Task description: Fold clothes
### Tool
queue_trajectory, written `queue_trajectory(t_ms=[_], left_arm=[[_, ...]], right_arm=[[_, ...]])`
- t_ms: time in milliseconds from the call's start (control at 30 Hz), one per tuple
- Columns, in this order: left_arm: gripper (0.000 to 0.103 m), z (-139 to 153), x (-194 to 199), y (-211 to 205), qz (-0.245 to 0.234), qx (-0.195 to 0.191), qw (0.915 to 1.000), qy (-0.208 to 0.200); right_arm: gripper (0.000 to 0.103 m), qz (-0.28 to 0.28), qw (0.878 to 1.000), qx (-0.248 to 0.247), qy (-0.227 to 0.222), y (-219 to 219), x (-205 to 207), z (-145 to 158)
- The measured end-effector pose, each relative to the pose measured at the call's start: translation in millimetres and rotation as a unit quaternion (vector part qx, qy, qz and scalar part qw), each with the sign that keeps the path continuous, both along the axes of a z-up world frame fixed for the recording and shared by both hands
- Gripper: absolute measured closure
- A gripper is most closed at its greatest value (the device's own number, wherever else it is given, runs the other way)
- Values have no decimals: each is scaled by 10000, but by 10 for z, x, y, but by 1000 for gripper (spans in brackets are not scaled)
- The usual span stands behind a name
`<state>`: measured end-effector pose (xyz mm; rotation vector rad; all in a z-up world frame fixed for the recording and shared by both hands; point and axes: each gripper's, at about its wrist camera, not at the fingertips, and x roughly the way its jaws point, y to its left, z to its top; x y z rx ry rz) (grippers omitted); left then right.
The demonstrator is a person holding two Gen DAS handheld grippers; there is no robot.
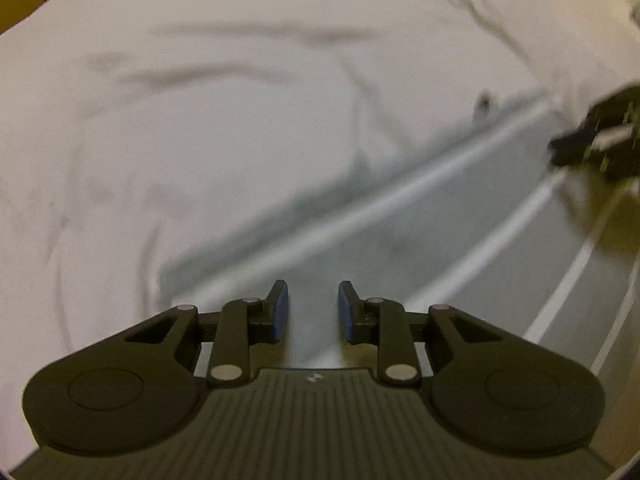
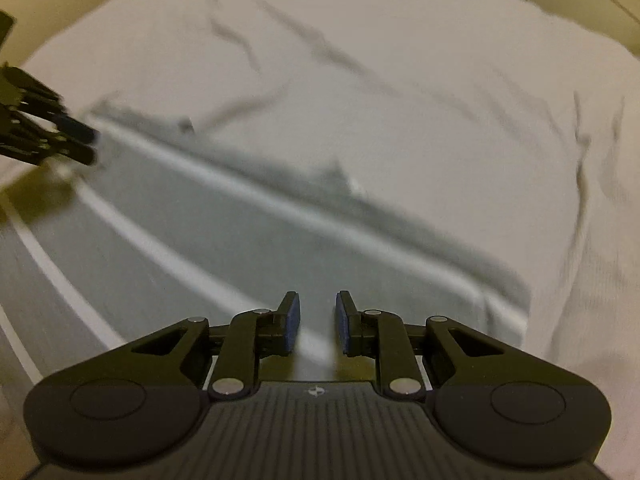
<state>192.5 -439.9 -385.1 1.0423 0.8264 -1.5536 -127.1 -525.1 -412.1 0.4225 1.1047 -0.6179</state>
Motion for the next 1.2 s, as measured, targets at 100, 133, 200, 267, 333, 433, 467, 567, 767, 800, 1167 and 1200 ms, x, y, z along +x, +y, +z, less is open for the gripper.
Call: queue_trajectory(t_ms=[100,133,200,267,333,433,467,567,767,800,1167,1200], left_arm=[[78,-29,228,210,290,87,9989,-352],[78,-22,314,276,416,111,9980,-467],[78,60,451,406,694,116,9956,-611],[79,201,528,582,903,71,9933,-720],[79,350,490,753,970,1,9926,-735],[79,570,299,1010,936,-114,9937,-610],[78,607,199,1084,873,-124,9948,-505],[77,552,-121,1288,666,16,9972,-327],[77,216,-310,1608,681,518,9952,-472],[76,190,-297,1656,725,548,9946,-503],[76,678,-675,1947,257,109,9936,-1093],[76,696,-774,1931,138,29,9944,-1052]], right_arm=[[82,-304,9992,-26,276,18,-257,-4],[82,-419,9985,-54,343,26,-350,18],[82,-616,9975,-109,335,95,-510,138],[81,-770,9967,-137,211,206,-616,282],[80,-813,9967,-78,21,388,-640,400],[81,-589,9981,71,-180,762,-667,533],[81,-494,9984,147,-214,902,-650,522],[81,-376,9985,388,-114,1177,-652,370],[81,-701,9949,701,192,1466,-1063,178],[81,-752,9943,717,221,1485,-1135,174],[81,-529,9986,60,69,1610,-1261,444],[81,-545,9985,48,4,1564,-1225,446]])
